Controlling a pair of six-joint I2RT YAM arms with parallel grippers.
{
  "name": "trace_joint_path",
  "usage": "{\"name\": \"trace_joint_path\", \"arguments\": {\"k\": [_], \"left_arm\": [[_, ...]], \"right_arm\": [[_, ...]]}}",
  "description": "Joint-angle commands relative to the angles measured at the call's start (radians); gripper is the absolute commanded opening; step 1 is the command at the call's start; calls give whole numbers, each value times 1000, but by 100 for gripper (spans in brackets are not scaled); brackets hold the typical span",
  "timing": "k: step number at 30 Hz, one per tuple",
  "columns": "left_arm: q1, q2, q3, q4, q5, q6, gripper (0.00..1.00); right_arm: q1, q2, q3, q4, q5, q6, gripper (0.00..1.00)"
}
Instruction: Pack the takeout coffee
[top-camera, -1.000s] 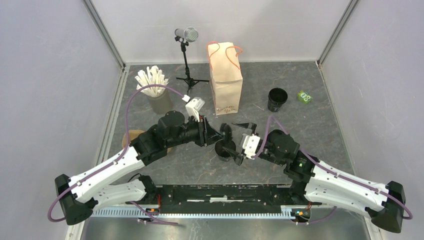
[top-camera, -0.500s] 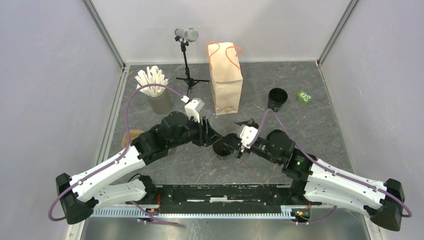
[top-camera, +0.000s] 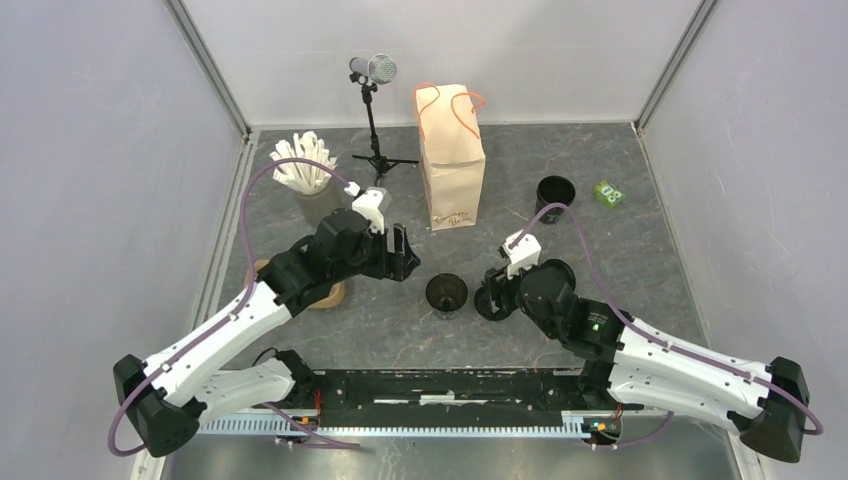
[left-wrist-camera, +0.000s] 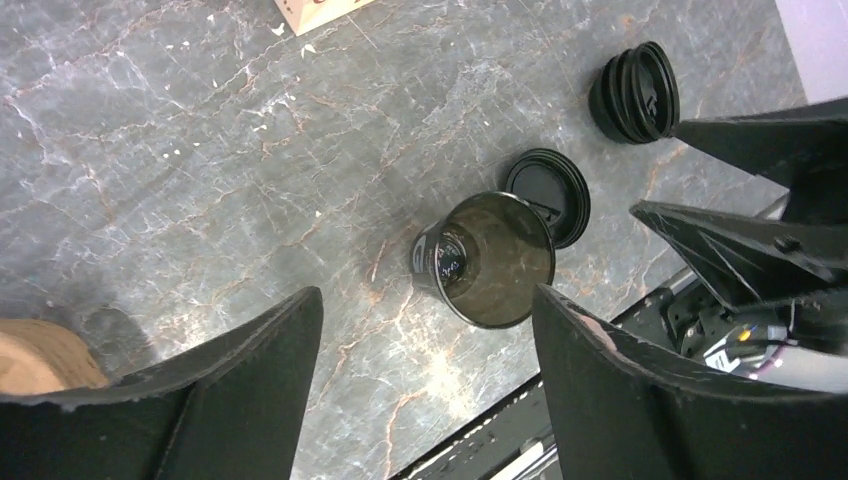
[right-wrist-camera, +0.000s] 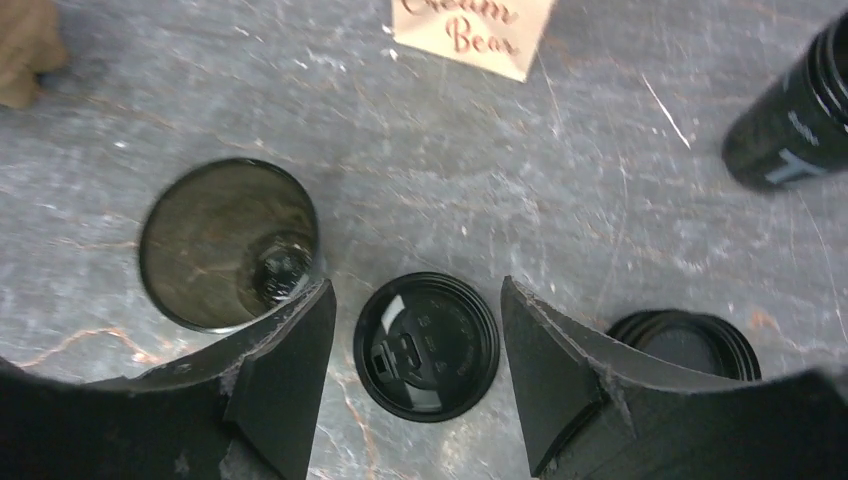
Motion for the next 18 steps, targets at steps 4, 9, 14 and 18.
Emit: {"name": "trace_joint_path", "arguments": {"k": [4, 9, 14, 18], "left_arm": [[5, -59, 100, -119, 27, 210, 100], [5, -99, 74, -144, -3, 256, 100], [5, -117, 24, -132, -42, 275, 100], [5, -130, 2, -129, -59, 299, 100]], "right_arm": [[-4, -11, -43, -87, 38, 21, 66], [-13, 47, -54, -140, 62, 92, 56], [-112, 104, -104, -115, 35, 106, 45], [-172, 120, -135, -91, -40, 112, 41]]}}
